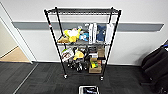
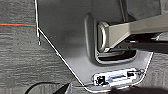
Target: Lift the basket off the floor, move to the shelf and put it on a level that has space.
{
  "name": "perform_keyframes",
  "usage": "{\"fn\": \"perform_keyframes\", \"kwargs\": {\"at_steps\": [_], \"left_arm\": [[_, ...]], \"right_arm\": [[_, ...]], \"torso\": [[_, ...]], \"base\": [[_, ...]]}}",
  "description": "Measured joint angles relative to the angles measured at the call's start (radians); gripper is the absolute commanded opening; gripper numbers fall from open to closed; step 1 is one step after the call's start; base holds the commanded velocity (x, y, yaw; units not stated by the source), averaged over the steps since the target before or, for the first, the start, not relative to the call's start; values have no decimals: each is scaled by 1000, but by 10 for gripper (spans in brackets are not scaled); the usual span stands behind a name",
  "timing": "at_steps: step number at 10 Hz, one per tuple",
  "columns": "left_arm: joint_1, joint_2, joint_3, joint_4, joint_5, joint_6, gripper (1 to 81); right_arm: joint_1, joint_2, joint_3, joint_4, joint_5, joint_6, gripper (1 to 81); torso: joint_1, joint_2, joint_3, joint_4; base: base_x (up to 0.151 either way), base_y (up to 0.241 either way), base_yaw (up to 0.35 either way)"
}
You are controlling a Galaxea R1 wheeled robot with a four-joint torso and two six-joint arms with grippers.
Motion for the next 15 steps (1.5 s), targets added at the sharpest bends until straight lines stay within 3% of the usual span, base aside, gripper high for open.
{"fn": "perform_keyframes", "kwargs": {"at_steps": [4,11,15], "left_arm": [[-3,0,0,0,-1,0,811],[5,-4,3,-2,-2,-1,811],[4,-67,66,-2,-6,-5,811]], "right_arm": [[3,0,-1,0,1,0,811],[5,-4,5,0,1,0,811],[17,-54,89,0,1,0,811]], "torso": [[0,0,0,0],[0,1,0,0],[23,-38,-13,0]], "base": [[119,0,0],[0,0,0],[0,0,0]]}}
